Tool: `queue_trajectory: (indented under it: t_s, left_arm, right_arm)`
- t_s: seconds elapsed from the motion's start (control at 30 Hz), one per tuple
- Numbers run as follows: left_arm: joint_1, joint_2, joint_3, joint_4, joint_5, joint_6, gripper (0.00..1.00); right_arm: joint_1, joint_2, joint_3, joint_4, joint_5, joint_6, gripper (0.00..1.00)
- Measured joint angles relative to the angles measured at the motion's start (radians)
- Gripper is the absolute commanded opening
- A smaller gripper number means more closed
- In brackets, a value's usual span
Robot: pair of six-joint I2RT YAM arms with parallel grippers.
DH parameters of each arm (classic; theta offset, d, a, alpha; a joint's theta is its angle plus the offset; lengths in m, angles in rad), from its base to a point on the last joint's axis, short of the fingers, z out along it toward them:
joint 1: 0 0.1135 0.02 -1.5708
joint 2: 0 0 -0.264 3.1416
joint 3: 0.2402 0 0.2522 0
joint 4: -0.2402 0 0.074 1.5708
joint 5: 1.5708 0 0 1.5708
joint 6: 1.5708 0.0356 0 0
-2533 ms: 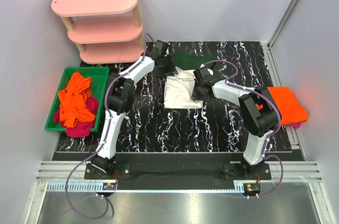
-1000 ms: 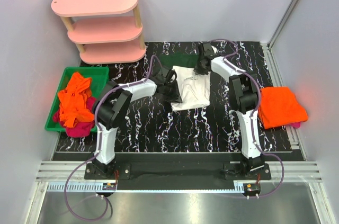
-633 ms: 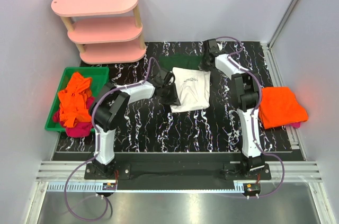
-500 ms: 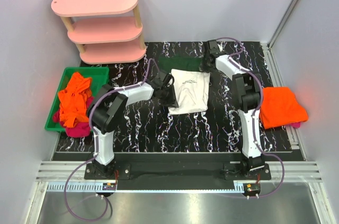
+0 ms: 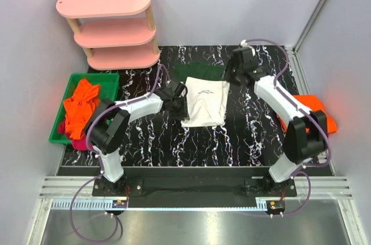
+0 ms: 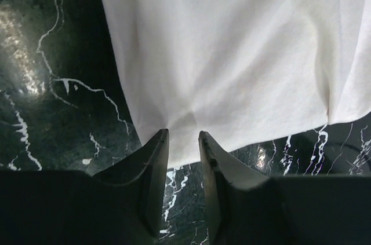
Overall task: Fold and stack the t-shirts
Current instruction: Fold the folded rectangular tshirt in 1/3 of the way, then grab one side of the 2/3 rectangular tshirt with both arms
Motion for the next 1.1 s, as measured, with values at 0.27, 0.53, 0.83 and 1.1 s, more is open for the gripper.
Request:
queue_trajectory:
  t_s: [0.27,0.53,0.83,1.1]
  left_arm:
    - [-0.035,-0.056,-0.112,0.037,-0.029,-0.031,0.33]
    - [-0.06,-0.086,-0.159,0.077,-0.052,-0.073,0.33]
    - [-0.063,-0.088,-0.164,0.084,-0.058,-0.097,0.33]
    - [-0.066,-0.088,-0.164,0.086,-0.058,-0.103,0.33]
  right_arm:
    - [0.186,-0.185,-0.385,-0.027,0.016,0.045,0.41]
    - [0.191,-0.277,-0.55,-0.06,0.047,0.085,0.41]
    - [0.191,-0.294,-0.603,-0.035,0.06,0.1,0.41]
    - [0.191,-0.286,-0.603,-0.003,0.058,0.103,0.41]
